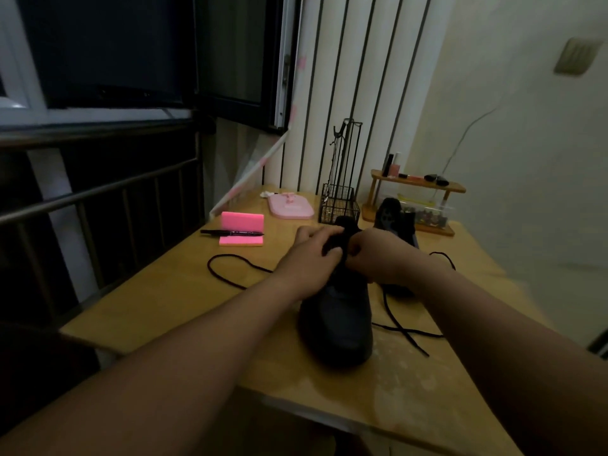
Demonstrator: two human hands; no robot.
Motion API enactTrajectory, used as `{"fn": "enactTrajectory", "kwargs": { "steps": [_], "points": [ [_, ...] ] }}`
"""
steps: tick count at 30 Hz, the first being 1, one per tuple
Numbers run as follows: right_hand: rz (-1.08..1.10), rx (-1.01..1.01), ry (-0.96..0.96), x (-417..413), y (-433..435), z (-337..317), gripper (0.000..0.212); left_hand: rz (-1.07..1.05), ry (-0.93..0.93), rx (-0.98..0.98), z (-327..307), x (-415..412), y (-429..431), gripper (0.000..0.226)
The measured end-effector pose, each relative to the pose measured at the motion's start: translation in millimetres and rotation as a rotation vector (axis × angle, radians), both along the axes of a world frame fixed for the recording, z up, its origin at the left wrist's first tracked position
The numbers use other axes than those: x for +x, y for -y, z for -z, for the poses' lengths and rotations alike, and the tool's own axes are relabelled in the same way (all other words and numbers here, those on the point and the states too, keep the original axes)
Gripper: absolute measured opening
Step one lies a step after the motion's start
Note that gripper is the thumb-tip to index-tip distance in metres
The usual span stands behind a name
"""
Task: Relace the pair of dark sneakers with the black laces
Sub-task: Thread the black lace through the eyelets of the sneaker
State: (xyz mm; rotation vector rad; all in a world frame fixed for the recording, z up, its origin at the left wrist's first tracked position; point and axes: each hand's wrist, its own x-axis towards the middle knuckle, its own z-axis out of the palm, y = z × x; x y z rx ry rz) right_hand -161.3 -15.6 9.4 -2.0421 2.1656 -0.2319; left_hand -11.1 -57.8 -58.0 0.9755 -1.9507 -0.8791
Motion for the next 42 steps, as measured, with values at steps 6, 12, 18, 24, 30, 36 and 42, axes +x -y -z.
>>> {"fn": "enactTrajectory", "kwargs": {
  "steps": [6,12,18,24,30,36,42],
  "points": [
    [0.097,-0.171,0.211,-15.8,-13.2,21.5,0.014,-0.058,-0.166,0.100,7.5,4.9,9.0,0.024],
    [0.140,-0.305,0.048,-11.9,1.8,20.9,0.030,-0.059,-0.188,0.122,6.3,1.4,3.9,0.027],
    [0.173,-0.108,-0.059,14.6,34.5,-6.9,0.062,-0.035,-0.164,0.112,9.2,4.7,4.9,0.033],
    [0.132,-0.002,-0.108,17.2,39.0,-17.4,0.032,-0.024,-0.227,0.206,6.1,10.1,2.6,0.038],
    [0.133,-0.041,-0.219,25.4,30.7,-19.9,0.021,-0.031,-0.233,0.204,0.8,10.3,-3.5,0.039],
    [0.112,-0.146,0.636,14.2,10.0,-26.5,0.017,0.010,-0.178,0.222,-8.4,16.8,-7.0,0.039],
    [0.012,-0.102,1.397,-5.6,-21.9,-64.3,0.020,-0.016,-0.001,-0.116,-14.7,14.5,-5.3,0.042]
  ]
}}
